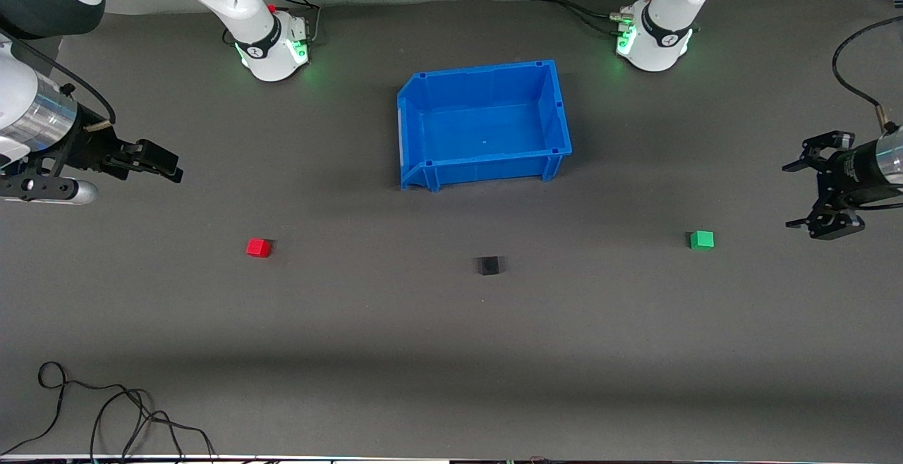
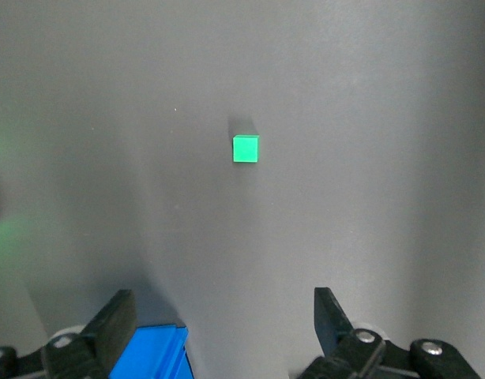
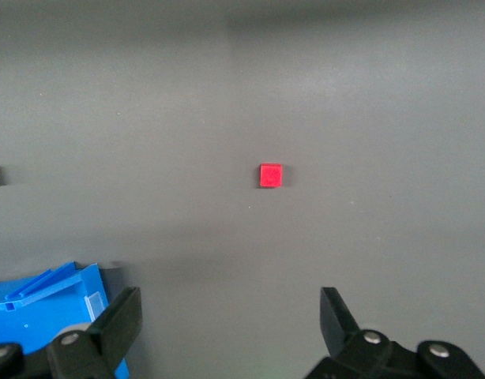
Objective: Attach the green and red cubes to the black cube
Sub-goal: 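Move the left gripper toward the green cube while the right gripper approaches the red cube, then lower both grippers and close them on the green and red cubes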
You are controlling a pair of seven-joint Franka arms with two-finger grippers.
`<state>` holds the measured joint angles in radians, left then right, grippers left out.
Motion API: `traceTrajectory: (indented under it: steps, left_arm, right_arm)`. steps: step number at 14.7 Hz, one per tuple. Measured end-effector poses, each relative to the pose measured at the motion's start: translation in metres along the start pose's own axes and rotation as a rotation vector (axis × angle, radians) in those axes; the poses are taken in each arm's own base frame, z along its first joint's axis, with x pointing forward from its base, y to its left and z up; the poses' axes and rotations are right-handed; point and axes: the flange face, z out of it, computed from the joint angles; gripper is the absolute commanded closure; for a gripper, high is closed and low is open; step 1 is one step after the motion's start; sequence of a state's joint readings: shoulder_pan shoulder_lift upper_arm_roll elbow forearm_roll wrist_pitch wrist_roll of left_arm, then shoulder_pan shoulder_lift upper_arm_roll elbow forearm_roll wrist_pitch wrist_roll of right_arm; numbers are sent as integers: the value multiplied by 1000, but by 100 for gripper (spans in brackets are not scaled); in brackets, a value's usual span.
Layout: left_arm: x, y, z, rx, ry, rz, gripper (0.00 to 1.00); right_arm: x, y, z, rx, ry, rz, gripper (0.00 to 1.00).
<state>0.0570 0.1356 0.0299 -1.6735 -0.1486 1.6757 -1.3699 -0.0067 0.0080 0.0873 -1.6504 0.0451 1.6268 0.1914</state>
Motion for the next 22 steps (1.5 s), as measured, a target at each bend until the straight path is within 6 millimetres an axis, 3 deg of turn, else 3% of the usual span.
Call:
traceTrajectory:
  steps: [9, 12, 16, 22]
  left_arm:
    - [40, -40, 88, -49, -73, -20, 0]
    - [47, -49, 123, -88, -89, -16, 0]
    - [64, -63, 169, -132, -111, -23, 0]
    - [86, -56, 235, -153, -145, -21, 0]
  right_arm:
    - [0, 0, 1, 0, -3, 0, 0]
    - [0, 0, 11, -5, -27, 0, 0]
    - [15, 3, 56, -5, -41, 10, 0]
    - [35, 20, 162, -4, -40, 43, 0]
